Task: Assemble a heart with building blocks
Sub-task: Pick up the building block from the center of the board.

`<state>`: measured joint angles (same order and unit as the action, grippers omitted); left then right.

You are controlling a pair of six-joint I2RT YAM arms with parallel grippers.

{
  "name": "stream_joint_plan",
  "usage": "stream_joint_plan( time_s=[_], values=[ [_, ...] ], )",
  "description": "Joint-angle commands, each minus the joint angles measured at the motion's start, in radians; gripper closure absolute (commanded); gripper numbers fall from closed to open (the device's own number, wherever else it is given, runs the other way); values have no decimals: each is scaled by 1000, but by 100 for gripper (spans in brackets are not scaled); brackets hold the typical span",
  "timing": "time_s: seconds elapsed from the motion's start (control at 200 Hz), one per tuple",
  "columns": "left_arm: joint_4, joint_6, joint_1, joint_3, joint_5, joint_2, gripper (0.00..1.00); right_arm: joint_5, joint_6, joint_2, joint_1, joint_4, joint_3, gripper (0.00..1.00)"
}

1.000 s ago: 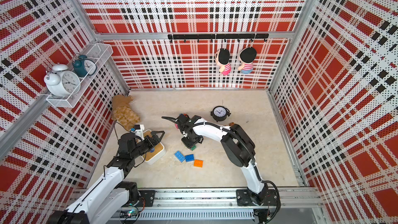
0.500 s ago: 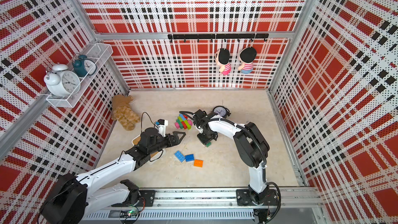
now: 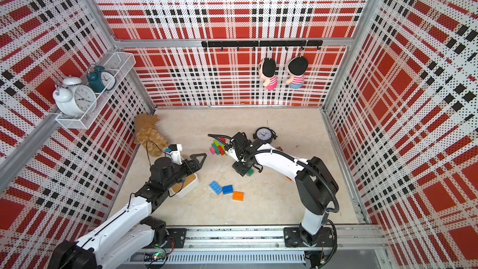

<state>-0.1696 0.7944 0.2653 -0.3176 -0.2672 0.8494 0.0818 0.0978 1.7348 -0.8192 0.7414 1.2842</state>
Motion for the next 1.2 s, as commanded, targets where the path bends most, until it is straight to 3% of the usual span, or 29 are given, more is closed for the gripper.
stream_joint_plan(
  time_s=[0.0, 0.205, 0.702, 1.193],
  values=[
    [42, 47, -112, 51, -91, -61, 1, 79, 159, 12, -61, -71, -39, 45],
    [29, 80, -222, 89, -174, -113, 0, 114, 267, 106, -117, -51, -9, 44],
    [96, 61, -253, 48, -249, -89, 1, 130, 311, 205, -168, -40, 65, 41],
    [147, 55, -255, 23, -265, -78, 1, 133, 329, 247, -173, -16, 94, 50]
  ],
)
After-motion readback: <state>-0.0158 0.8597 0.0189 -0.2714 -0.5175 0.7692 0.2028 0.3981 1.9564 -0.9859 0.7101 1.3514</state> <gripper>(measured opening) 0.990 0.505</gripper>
